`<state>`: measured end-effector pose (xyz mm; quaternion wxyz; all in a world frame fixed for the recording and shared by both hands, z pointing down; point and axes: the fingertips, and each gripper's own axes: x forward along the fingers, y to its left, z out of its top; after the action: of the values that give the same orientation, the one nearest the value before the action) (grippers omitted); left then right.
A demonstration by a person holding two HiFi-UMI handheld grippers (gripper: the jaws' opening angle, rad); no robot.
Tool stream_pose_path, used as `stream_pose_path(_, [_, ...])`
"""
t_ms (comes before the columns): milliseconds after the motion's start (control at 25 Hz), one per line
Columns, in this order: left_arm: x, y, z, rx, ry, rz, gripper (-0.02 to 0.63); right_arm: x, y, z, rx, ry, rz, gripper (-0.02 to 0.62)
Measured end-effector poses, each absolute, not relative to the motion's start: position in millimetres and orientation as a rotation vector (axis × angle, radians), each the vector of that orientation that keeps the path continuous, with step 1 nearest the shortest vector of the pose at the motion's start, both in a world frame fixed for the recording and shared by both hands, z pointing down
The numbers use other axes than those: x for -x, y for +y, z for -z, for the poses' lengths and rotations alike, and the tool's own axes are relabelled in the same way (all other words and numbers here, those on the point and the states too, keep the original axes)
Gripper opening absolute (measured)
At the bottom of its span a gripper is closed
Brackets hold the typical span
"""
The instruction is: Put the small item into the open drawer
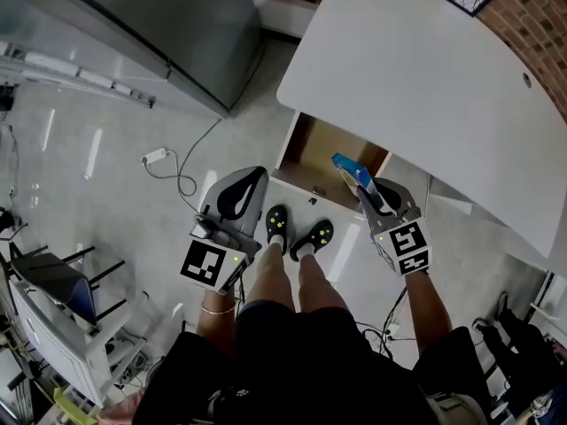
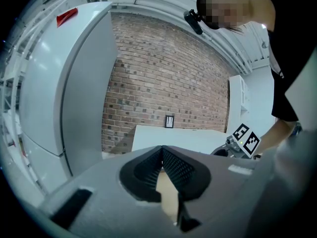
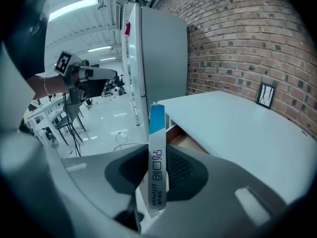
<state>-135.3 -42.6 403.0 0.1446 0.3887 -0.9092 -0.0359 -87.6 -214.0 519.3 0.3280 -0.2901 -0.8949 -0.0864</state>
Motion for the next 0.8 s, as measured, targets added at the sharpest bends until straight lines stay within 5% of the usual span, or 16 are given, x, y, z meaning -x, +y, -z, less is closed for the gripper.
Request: stream_pose_path(800, [140.2, -31.1, -468.6, -1.067, -2.593, 0.128, -0.008, 99.1, -198.4, -606.3, 0.816, -2.206, 0.323, 0.096])
